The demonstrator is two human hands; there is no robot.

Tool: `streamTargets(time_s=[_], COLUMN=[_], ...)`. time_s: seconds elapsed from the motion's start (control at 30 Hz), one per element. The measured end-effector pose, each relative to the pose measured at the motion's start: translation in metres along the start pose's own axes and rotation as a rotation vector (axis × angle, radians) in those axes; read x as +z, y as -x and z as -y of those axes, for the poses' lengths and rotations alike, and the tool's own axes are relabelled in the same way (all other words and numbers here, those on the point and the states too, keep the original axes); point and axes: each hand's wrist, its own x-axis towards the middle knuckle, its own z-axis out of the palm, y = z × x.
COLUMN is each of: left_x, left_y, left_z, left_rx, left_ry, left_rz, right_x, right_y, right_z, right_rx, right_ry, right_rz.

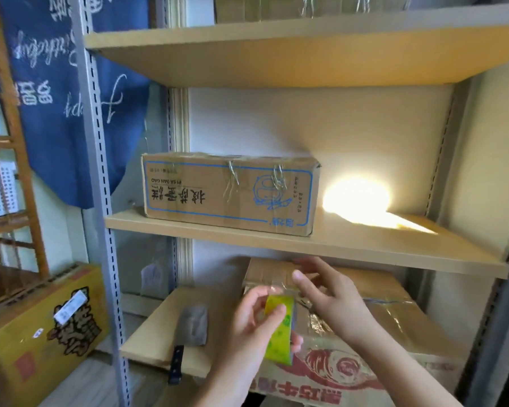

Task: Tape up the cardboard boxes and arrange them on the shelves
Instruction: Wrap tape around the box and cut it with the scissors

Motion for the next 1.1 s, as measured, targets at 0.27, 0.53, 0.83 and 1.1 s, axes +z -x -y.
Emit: streamTargets(time_s=[0.27,0.53,0.83,1.1], left_x=[0.088,0.157,0.148,0.107], left_y=[-0.038,-0.11,-0.126,-0.099], left_z=[0.006,0.038,0.058,0.061], left_rx=[-0.039,-0.237,-0.145,-0.045], left_ry=[-0.164,-0.238,-0.269,-0.475], left_rz=[0.02,-0.128,-0.161,-0.299], right_x=[-0.063,-0.117,-0.121,-0.11], right_y=[-0.007,-0.077,-0.105,-0.079], right_z=[0.002,-0.037,-0.079,-0.06], right_rx=[-0.01,0.114,0.292,0.084], right_ry=[0.364,0.431,0.64,0.521], right_rz=[-0.167,-0.079,-0.148,-0.419])
